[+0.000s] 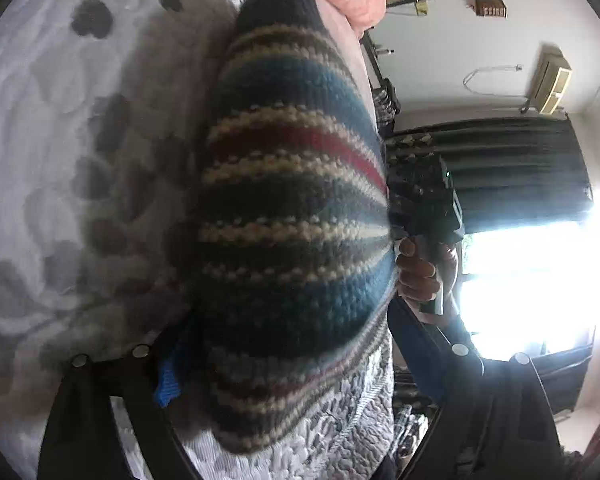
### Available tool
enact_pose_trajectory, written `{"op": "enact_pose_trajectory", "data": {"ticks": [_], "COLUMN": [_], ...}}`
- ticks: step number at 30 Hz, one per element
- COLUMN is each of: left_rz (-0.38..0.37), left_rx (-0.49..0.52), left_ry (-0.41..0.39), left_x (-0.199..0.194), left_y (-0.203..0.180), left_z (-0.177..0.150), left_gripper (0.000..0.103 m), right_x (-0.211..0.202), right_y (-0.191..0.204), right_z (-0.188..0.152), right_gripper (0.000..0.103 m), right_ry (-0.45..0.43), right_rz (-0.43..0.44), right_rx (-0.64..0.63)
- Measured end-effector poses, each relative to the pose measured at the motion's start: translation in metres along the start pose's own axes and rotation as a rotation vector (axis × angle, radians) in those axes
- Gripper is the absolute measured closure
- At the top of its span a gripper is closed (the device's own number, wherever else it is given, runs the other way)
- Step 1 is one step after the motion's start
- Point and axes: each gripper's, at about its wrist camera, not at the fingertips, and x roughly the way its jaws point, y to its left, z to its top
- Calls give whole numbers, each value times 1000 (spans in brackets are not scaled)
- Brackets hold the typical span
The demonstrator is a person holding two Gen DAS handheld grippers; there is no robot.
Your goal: Fold small clothes
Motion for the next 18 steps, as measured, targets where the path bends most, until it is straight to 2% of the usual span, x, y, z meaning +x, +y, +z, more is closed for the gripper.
{"op": "enact_pose_trajectory", "data": {"ticks": [2,3,4,5,6,8,10,14,18], "left_rz": [19,35,50,72,86,82,87,99,92], "left_rx": [2,-9,-20,-25,-32,-38,-24,-11,23], "left_ry": [6,6,4,3,7,15,25,21,12], "left_x": [6,7,8,8,7,5,-1,-12,-41], "left_y": [-3,-6,-9,-12,-15,-17,-21,-32,-50], "left_z": [0,2,3,2,2,1,1,2,-10], "left_gripper": [15,16,20,33,34,42,44,47,47], "right_x": [-3,-3,1,3,1,-2,-8,-13,-10], "right_y": [1,3,6,7,8,16,24,49,86], "right_z": [-4,-4,-3,-2,-5,-8,-15,-22,-40], "right_gripper": [18,28,49,52,55,58,61,62,62], "right_ry": [-17,-24,-25,-24,-36,-63,-91,-115,-127], "right_rz": [3,-6,-5,15,15,2,10,40,57], "right_rx": [8,5,7,22,23,13,6,-7,-33]}}
